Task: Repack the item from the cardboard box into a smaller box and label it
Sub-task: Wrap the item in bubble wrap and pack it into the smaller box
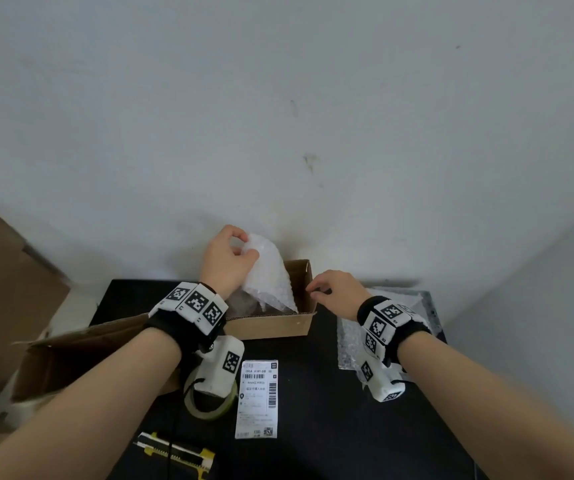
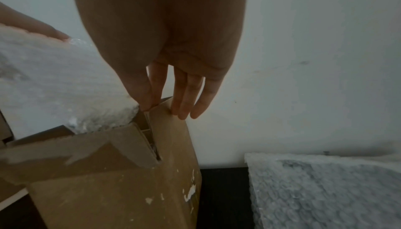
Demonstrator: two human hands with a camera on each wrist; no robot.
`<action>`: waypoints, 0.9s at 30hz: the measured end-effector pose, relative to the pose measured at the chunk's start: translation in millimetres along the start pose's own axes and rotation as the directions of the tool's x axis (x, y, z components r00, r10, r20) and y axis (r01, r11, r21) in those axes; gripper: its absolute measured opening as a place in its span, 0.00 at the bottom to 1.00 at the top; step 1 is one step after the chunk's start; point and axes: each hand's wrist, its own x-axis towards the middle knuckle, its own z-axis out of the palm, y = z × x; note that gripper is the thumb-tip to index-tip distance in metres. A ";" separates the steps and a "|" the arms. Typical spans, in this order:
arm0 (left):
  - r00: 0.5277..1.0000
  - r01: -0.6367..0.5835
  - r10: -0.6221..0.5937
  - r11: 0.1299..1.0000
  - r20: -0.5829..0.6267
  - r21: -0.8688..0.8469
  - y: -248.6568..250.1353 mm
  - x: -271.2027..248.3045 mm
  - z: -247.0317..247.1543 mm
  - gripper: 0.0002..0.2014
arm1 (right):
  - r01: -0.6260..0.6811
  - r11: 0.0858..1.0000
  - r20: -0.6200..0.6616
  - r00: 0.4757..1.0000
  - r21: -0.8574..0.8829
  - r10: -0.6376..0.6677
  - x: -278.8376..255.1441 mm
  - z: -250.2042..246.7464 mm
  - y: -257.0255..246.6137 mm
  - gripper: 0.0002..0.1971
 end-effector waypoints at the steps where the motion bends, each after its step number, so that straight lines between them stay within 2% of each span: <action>1: 1.000 0.003 -0.003 1.000 -0.003 0.000 1.6 0.8 0.4 0.09 | -0.003 1.000 0.001 1.000 0.012 0.003 0.2 -0.6 1.8 0.12; 7: 0.997 0.073 -0.073 0.993 0.002 -0.090 6.2 4.1 -0.4 0.10 | 0.036 0.999 -0.048 0.998 0.041 -0.034 1.0 -1.9 16.5 0.10; 9: 0.997 0.069 -0.069 0.997 0.018 -0.019 4.0 3.9 2.2 0.08 | 0.033 0.997 -0.047 0.998 0.068 -0.030 0.6 -0.5 20.5 0.09; 14: 0.991 0.062 -0.085 0.975 0.105 0.212 -7.8 3.1 16.8 0.13 | 0.017 0.992 -0.051 0.999 0.122 -0.011 0.6 2.2 31.4 0.09; 20: 0.986 -0.023 -0.047 0.907 0.157 0.419 -10.8 -5.3 49.0 0.06 | 0.033 0.989 -0.056 0.998 0.143 -0.025 -0.5 4.6 42.3 0.08; 24: 0.978 -0.040 -0.061 0.881 0.198 0.471 -10.0 -12.9 63.4 0.20 | 0.046 0.987 -0.055 0.998 0.154 -0.038 -1.8 3.9 45.0 0.09; 27: 0.977 -0.099 -0.022 0.831 0.211 0.547 -11.6 -15.1 69.0 0.23 | 0.067 0.990 -0.062 0.996 0.125 -0.060 -2.3 3.6 44.8 0.09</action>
